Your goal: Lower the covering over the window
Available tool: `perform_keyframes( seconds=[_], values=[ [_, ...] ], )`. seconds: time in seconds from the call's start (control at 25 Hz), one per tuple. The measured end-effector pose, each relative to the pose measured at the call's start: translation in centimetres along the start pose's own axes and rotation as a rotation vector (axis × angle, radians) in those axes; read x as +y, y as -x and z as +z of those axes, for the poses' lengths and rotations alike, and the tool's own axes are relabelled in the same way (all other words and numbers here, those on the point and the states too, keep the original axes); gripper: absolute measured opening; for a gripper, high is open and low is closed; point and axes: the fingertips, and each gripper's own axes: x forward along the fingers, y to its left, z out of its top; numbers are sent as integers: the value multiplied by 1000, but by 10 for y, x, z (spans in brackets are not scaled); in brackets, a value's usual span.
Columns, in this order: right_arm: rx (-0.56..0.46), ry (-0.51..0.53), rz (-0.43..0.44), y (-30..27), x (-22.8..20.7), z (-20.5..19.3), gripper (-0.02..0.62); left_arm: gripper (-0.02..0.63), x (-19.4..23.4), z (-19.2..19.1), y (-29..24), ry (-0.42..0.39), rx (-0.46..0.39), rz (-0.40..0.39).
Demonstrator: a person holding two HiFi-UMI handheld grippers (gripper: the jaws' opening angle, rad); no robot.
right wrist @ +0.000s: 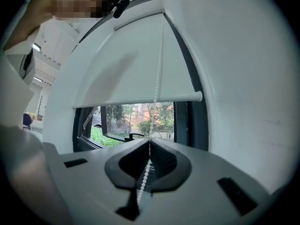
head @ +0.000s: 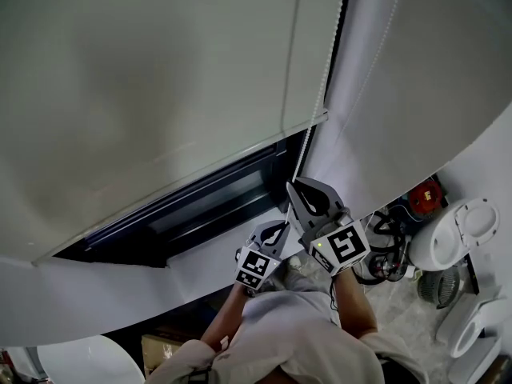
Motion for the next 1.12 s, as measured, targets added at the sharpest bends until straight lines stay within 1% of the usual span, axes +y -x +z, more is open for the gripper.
perform_keyframes(
  seconds=[0.28,0.6,0.8,0.96,1.12],
  values=[
    [35,-80,7,-2,1,-35,-3,14,0,-31,-7,34,20,1],
    [74,-133,4,-4,-1,-65,-3,14,2,-59,-13,62,66,-2],
    [97,-152,10,-5,1,-80,-3,14,4,-80,-18,64,84,0],
    [125,-165,10,-3,3,-94,-3,14,1,-88,-19,87,116,-10],
    [150,-184,9,0,4,-108,-3,14,1,-104,-20,90,130,-3]
  ],
)
